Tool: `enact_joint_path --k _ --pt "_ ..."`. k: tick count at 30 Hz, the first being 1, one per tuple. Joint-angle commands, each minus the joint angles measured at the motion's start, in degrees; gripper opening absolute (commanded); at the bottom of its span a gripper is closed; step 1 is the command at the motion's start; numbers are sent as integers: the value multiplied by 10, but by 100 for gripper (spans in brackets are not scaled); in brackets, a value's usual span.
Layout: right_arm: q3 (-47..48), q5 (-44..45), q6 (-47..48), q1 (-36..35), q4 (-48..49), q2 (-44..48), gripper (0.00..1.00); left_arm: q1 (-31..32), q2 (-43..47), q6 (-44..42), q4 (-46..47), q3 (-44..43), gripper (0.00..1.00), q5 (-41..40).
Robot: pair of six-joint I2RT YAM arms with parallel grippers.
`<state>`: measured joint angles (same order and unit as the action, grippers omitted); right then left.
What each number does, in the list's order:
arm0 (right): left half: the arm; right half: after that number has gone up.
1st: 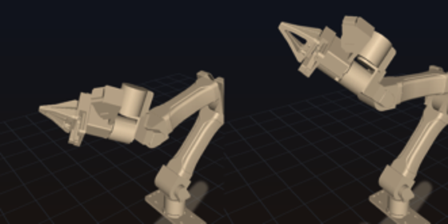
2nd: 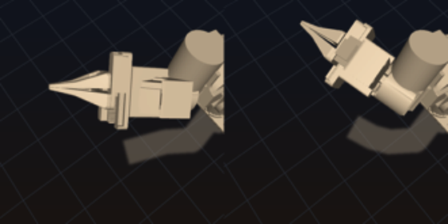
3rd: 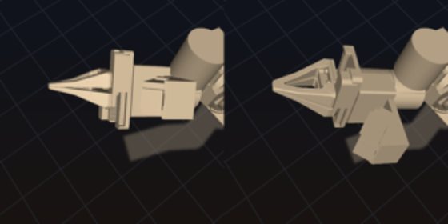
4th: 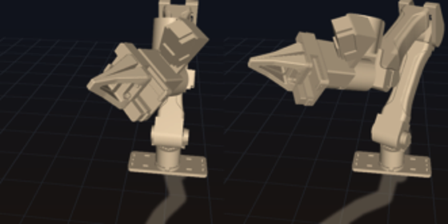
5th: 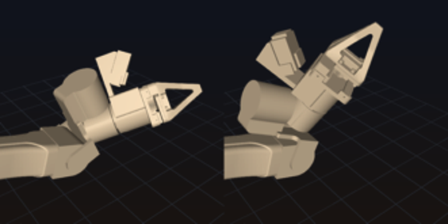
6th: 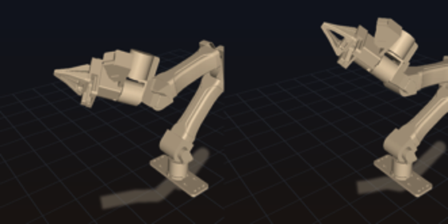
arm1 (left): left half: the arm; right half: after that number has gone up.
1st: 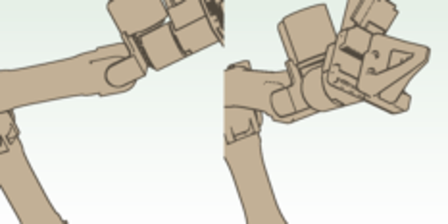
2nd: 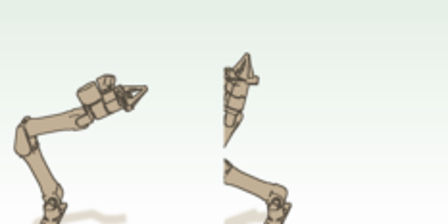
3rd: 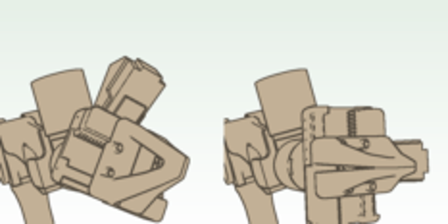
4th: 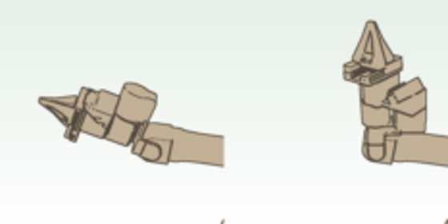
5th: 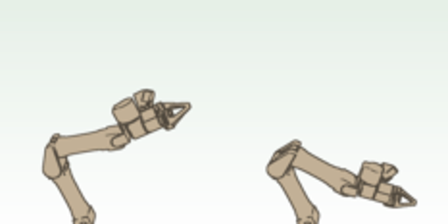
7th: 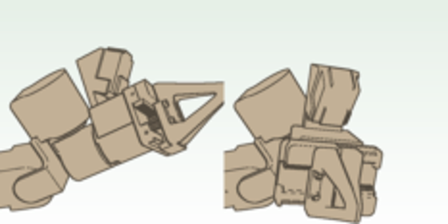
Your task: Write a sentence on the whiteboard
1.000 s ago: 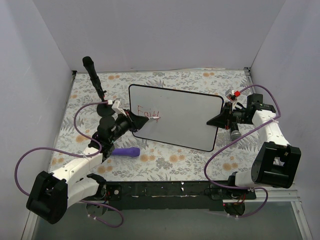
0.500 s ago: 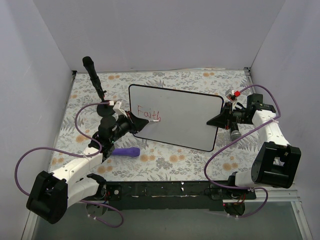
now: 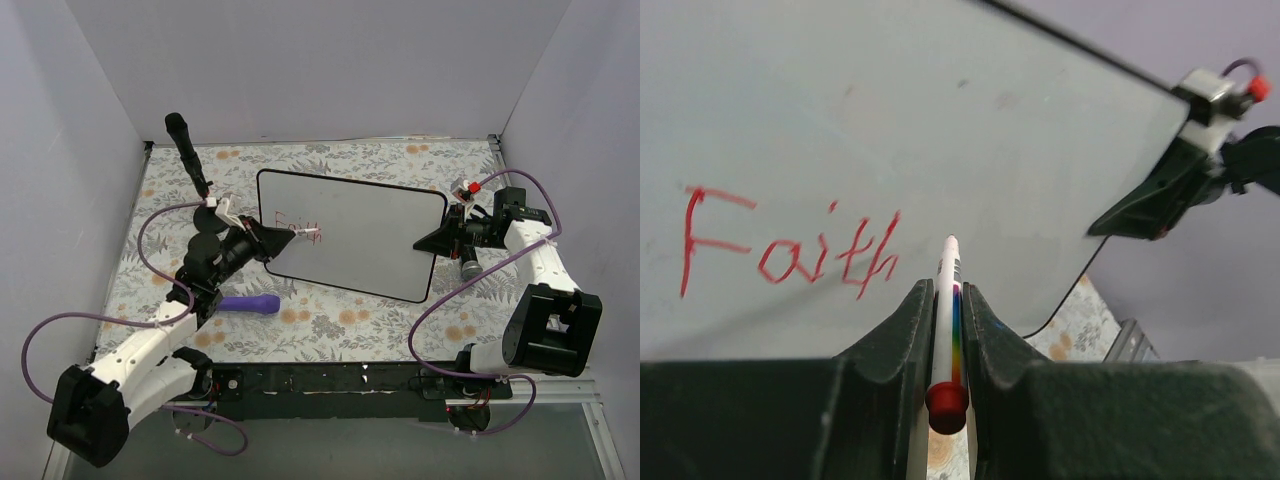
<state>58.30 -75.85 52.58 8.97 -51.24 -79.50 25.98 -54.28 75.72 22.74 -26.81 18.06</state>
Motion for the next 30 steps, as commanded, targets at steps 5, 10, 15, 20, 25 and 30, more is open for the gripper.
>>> enact_joint_path --k 5,10,15,20,25,30 --pt "1 11 17 -3 9 22 1 -8 96 -11 -71 -68 0 -7" --pt "-3 12 10 -3 16 22 1 -8 116 -1 -90 -55 0 -9" --pt "-3 11 8 -3 18 25 1 -8 127 -3 -103 -40 0 4" --pt "-13 13 -11 -3 35 37 1 -6 144 -1 -103 -20 0 18" --pt "-21 17 -28 -3 55 40 1 3 154 -4 -102 -1 0 20" --pt "-21 18 -27 -3 54 37 1 13 153 -8 -97 8 0 10"
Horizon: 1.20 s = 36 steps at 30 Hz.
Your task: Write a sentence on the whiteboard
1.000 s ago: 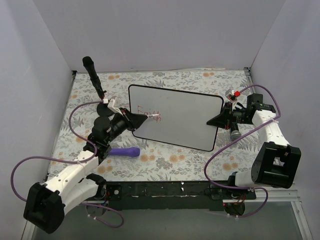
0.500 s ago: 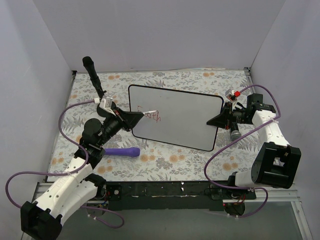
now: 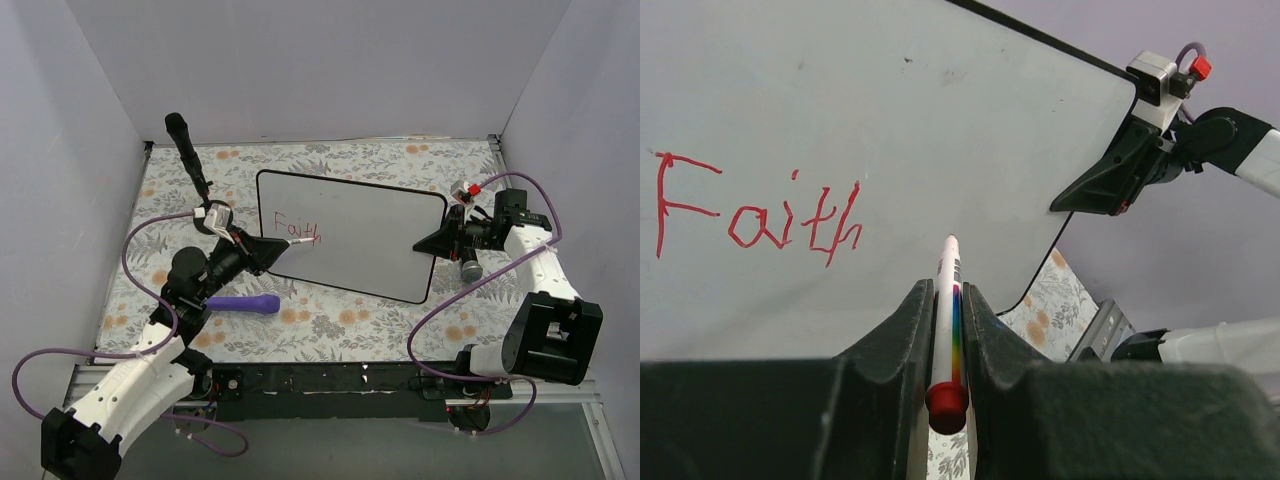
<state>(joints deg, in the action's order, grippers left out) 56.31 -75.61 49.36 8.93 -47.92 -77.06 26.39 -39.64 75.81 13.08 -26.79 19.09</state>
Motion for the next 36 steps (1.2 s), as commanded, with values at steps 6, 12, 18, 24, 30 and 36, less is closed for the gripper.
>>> enact_joint_path --k 6,12,18,24,30,36 --pt "0 14 6 -2 21 9 1 23 1 -8 12 18 0 -9" --pt "-1 13 6 -2 21 9 1 39 -8 -8 21 20 0 -21" --pt "-1 13 6 -2 22 9 1 47 -14 -8 27 21 0 -27" --pt "-1 13 6 -3 21 9 1 57 -22 -4 41 24 0 -34" --pt "-2 13 6 -2 22 9 1 65 -29 2 49 26 0 -42" --pt "1 10 6 -2 23 4 1 80 -96 19 136 26 0 -57"
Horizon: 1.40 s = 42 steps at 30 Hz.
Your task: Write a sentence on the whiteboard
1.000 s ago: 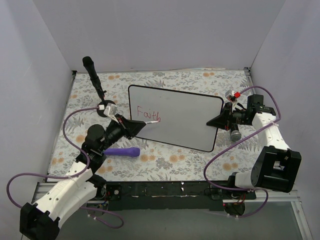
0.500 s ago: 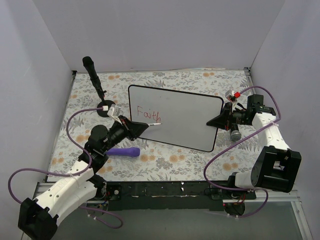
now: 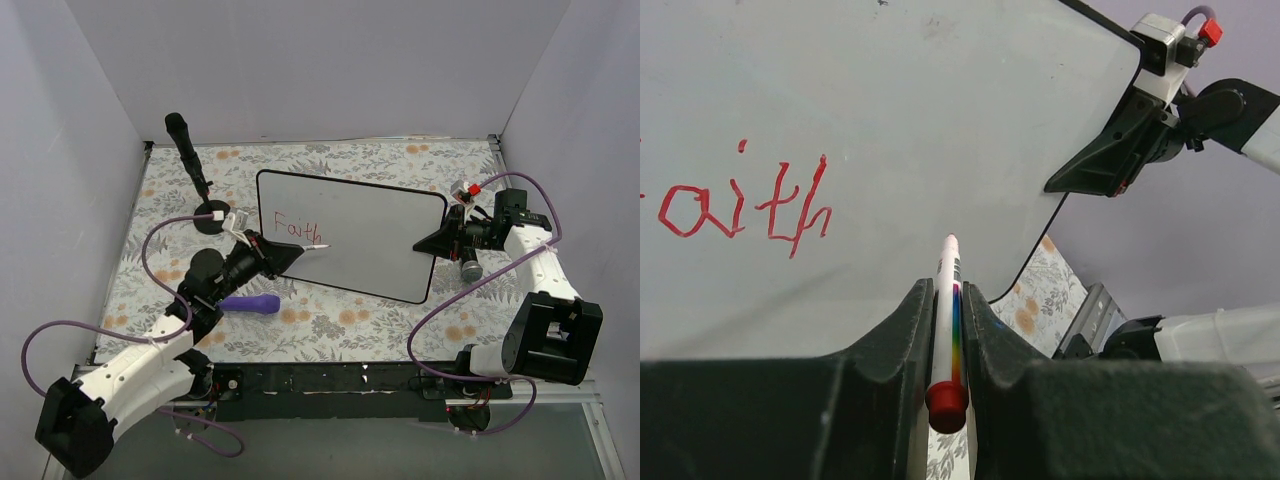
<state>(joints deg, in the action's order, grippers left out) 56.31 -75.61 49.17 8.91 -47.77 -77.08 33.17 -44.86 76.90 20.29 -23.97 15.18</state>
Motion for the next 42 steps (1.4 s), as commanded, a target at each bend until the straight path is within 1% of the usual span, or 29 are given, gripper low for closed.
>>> enact_joint_path --k 1,4,7,12,16,42 --pt "2 10 11 -2 18 3 1 15 -54 5 75 -6 0 -23" --pt "1 11 10 -2 19 3 1 24 -91 -3 112 -23 0 -32" --pt "3 9 10 -2 19 0 1 31 -115 -22 119 -42 0 -45" --pt "4 8 10 -2 20 -1 1 35 -130 -38 130 -48 0 -77" --pt "4 8 10 -3 18 1 1 35 -135 -40 140 -51 0 -83" --pt "6 10 10 -3 17 1 1 35 -175 -76 51 -92 0 -105"
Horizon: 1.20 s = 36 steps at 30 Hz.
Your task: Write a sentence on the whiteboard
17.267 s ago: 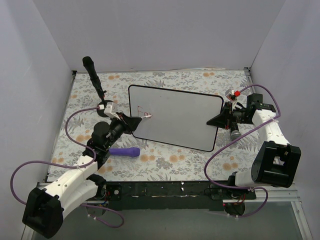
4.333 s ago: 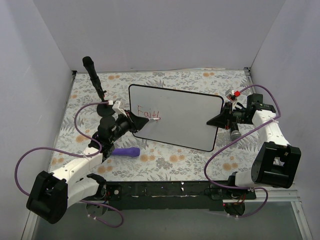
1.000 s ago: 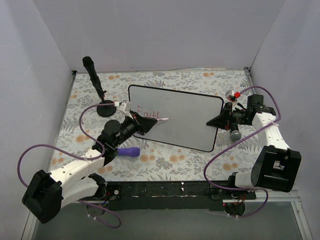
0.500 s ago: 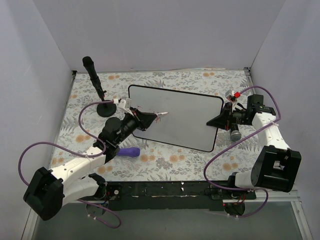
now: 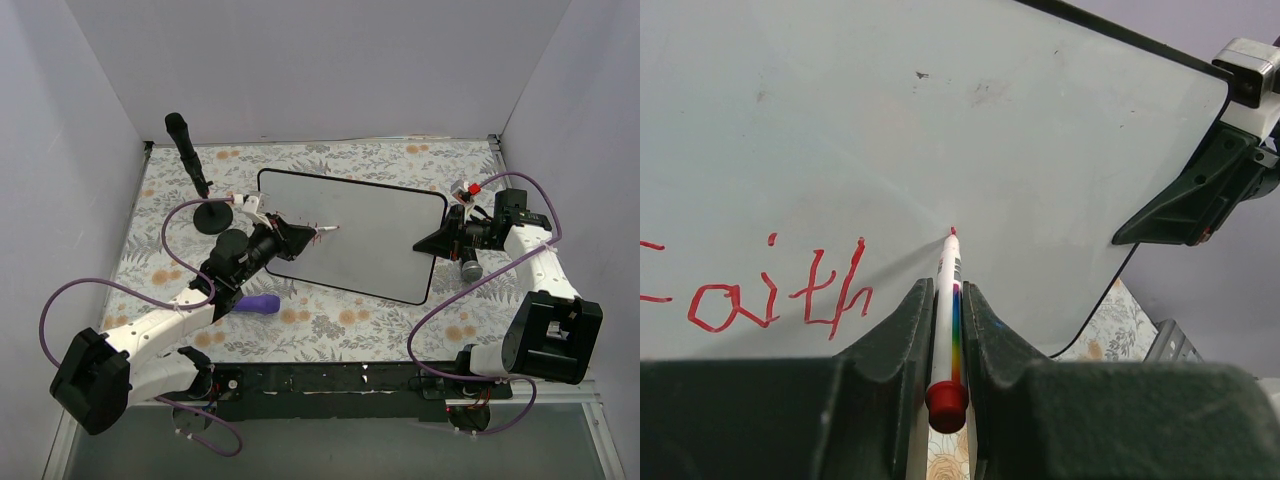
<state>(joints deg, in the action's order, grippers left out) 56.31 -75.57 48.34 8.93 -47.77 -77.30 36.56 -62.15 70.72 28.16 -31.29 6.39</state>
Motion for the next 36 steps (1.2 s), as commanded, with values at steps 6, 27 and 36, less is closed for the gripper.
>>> enact_joint_path --k 6,27,36 --pt "5 10 18 -2 17 5 1 1 5 -18 -48 -21 0 -16" --pt "5 12 18 -3 18 5 1 1 39 -20 -51 -8 0 -9" --pt "5 11 17 -3 18 7 1 1 12 -22 -49 -18 0 -10"
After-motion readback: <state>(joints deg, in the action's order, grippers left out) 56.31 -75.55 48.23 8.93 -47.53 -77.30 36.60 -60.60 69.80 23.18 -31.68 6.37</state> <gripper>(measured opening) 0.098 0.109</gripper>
